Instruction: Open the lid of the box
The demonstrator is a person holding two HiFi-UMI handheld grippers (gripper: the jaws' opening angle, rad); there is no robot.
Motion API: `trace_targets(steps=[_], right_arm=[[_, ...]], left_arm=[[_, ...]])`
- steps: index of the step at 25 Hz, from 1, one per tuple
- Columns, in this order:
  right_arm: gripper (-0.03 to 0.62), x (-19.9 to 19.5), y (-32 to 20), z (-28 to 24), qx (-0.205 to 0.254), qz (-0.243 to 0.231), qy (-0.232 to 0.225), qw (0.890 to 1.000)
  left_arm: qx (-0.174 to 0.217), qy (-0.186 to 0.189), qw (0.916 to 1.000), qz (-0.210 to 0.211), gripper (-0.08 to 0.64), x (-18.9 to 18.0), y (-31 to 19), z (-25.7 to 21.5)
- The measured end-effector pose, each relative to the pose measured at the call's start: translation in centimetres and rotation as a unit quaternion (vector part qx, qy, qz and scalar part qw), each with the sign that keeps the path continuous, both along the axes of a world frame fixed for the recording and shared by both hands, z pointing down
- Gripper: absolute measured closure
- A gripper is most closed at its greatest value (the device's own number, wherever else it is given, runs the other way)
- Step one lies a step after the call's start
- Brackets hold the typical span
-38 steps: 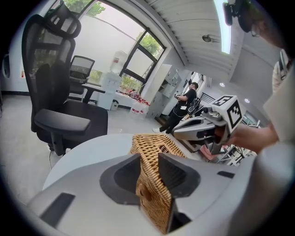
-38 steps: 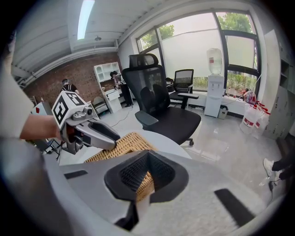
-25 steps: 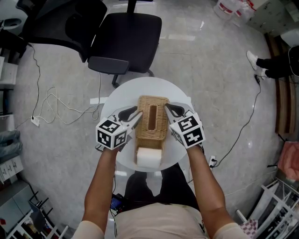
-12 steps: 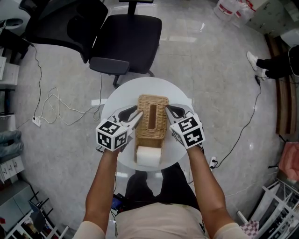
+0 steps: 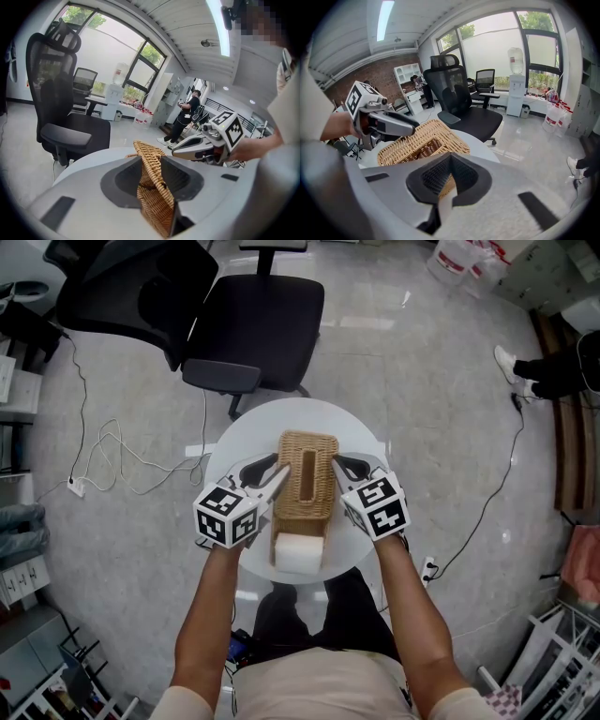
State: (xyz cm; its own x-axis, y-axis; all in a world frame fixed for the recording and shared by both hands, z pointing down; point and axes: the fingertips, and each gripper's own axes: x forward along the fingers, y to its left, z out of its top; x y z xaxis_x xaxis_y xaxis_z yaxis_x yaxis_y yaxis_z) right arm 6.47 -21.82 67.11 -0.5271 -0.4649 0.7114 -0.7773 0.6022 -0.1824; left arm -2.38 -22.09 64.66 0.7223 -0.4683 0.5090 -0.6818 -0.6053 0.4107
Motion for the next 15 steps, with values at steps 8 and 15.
trace_targets(steps=[8, 15], right_arm=[[0.600, 0.2, 0.1, -0.2, -0.002, 0.010, 0.001, 1.000], [0.600, 0.2, -0.3, -0.5, 0.000, 0.018, 0.003, 1.000]], left_arm=[[0.003, 0.008, 0.9999, 0.006, 0.443, 0.5, -0.1, -0.9], [0.006, 0.011, 0.9998, 0.018, 0.443, 1.2, 0.1, -1.5]])
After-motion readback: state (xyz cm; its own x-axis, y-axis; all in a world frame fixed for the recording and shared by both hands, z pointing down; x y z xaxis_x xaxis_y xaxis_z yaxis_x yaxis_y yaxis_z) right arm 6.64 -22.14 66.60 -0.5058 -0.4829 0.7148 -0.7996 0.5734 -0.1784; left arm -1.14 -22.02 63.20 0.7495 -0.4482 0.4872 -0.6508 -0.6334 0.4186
